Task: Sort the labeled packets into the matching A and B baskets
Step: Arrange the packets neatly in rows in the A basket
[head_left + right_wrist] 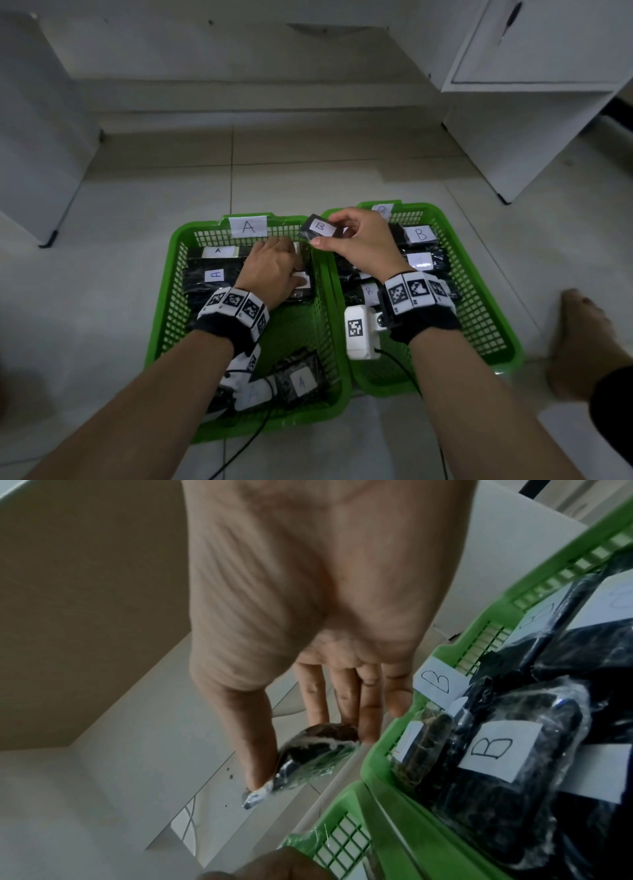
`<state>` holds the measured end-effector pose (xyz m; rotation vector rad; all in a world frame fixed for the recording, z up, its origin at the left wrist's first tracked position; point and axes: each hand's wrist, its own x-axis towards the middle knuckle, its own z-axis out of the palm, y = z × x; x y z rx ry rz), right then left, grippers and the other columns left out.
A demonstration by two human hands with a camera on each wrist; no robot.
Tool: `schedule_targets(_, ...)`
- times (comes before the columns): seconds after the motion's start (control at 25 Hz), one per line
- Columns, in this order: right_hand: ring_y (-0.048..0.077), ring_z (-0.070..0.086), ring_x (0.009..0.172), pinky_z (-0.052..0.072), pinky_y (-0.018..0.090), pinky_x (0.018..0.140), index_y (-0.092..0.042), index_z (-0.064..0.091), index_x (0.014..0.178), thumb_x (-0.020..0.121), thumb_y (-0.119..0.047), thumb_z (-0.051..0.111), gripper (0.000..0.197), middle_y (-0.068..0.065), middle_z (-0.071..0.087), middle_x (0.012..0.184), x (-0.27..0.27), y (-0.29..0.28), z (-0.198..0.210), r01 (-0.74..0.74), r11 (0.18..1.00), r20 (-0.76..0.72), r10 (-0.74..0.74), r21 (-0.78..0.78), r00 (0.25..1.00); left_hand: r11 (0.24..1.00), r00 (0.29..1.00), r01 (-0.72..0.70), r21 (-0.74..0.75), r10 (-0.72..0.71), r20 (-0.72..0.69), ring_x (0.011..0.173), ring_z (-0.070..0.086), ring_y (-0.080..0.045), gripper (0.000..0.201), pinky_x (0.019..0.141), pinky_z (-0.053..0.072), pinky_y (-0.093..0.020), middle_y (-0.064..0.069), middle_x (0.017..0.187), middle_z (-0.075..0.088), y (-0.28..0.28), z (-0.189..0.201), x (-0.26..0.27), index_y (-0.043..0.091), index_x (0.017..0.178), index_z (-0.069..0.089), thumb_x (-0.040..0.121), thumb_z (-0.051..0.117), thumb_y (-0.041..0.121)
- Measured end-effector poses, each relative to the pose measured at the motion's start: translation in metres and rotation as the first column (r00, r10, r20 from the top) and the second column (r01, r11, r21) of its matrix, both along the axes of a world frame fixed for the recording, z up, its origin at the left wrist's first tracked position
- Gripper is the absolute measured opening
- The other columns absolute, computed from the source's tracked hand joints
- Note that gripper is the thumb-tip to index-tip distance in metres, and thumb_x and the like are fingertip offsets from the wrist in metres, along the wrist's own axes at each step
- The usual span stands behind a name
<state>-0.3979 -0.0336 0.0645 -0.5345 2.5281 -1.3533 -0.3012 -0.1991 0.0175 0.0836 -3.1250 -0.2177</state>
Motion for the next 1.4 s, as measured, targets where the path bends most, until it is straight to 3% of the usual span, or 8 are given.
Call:
schedule_targets(0.16,0.005,0.065,0.101,0.055,0.030,0.094,-0.022,0.073,0.111,0.065,-0.037,0.095,0.054,-0.009,0.071,0.109,0.005,-0.003,0.001,-0.025,0.999,0.007,0.024,0.024,1.000,0.999,0.996,0.024,-0.033,-0.021,0.083,0.119,0.045,-0.021,0.057,0.104,0.037,-0.041,0.003,0.126,0.057,0.001,0.001,0.007,0.030,0.122,0.067,0.079,0.061,0.066)
schedule_targets(0.32,0.004,0.064,0.101,0.052,0.025,0.093,-0.020,0.073,0.113,0.065,-0.035,0.094,0.054,-0.009,0.071,0.110,0.007,-0.005,0.001,-0.043,0.999,0.018,0.042,0.026,0.999,1.000,0.996,0.008,0.007,-0.009,0.084,0.121,0.044,-0.021,0.073,0.108,0.037,-0.039,0.001,0.130,0.052,-0.003,-0.003,0.004,0.027,0.135,0.056,0.071,0.078,0.055)
schedule_targets(0.52,0.008,0.062,0.109,0.049,0.026,0.097,-0.020,0.070,0.118,0.067,-0.031,0.094,0.057,-0.007,0.070,0.118,0.002,-0.002,0.001,-0.021,0.999,0.014,0.021,0.050,1.000,0.989,0.998,-0.029,0.148,0.021,0.056,0.115,0.050,-0.020,0.079,0.102,0.044,-0.037,0.001,0.121,0.056,-0.006,0.003,0.004,0.019,0.128,0.057,0.062,0.085,0.054)
schedule_targets(0.64,0.010,0.060,0.112,0.046,0.027,0.097,-0.021,0.067,0.123,0.070,-0.029,0.092,0.060,-0.005,0.068,0.124,-0.002,-0.007,0.002,-0.047,0.990,-0.022,0.050,0.132,0.998,0.980,0.997,-0.063,0.187,0.070,-0.029,0.110,0.054,-0.017,0.068,0.098,0.048,-0.038,0.004,0.116,0.059,-0.027,0.013,0.014,0.020,0.120,0.062,0.066,0.081,0.055)
schedule_targets(0.76,0.014,0.058,0.109,0.049,0.033,0.098,-0.022,0.066,0.123,0.071,-0.035,0.090,0.059,-0.003,0.065,0.119,0.005,-0.023,0.001,-0.123,0.935,-0.111,0.168,0.332,0.980,0.979,0.985,-0.142,0.149,0.155,-0.078,0.110,0.056,-0.021,0.041,0.097,0.049,-0.038,0.002,0.114,0.063,-0.057,0.021,0.025,0.021,0.108,0.069,0.072,0.079,0.037)
schedule_targets(1.0,0.017,0.047,0.099,0.044,0.031,0.096,-0.019,0.066,0.115,0.074,-0.020,0.089,0.047,0.000,0.046,0.107,0.021,-0.070,-0.005,-0.250,0.812,-0.141,0.373,0.527,0.917,0.944,0.955,-0.291,0.153,0.278,0.102,0.130,0.048,-0.024,0.056,0.109,0.043,-0.042,-0.001,0.140,0.055,-0.077,0.013,0.041,0.025,0.129,0.065,0.078,0.078,0.044)
schedule_targets(1.2,0.013,0.039,0.102,0.032,0.022,0.089,-0.011,0.066,0.117,0.076,-0.007,0.085,0.045,-0.002,0.054,0.105,0.003,-0.067,-0.014,-0.207,0.752,-0.224,0.427,0.626,0.876,0.944,0.960,-0.279,0.174,0.274,0.048,0.121,0.055,-0.023,0.050,0.103,0.048,-0.042,-0.002,0.130,0.061,-0.077,0.005,0.039,0.022,0.126,0.066,0.080,0.078,0.037)
schedule_targets(1.4,0.013,0.036,0.100,0.036,0.025,0.093,-0.015,0.071,0.110,0.078,-0.016,0.085,0.035,-0.003,0.047,0.107,0.006,-0.065,-0.011,-0.162,0.694,-0.299,0.493,0.702,0.817,0.945,0.967,-0.251,0.211,0.255,0.006,0.114,0.057,-0.023,0.039,0.098,0.051,-0.043,-0.003,0.121,0.064,-0.073,0.008,0.044,0.018,0.117,0.068,0.081,0.071,0.033)
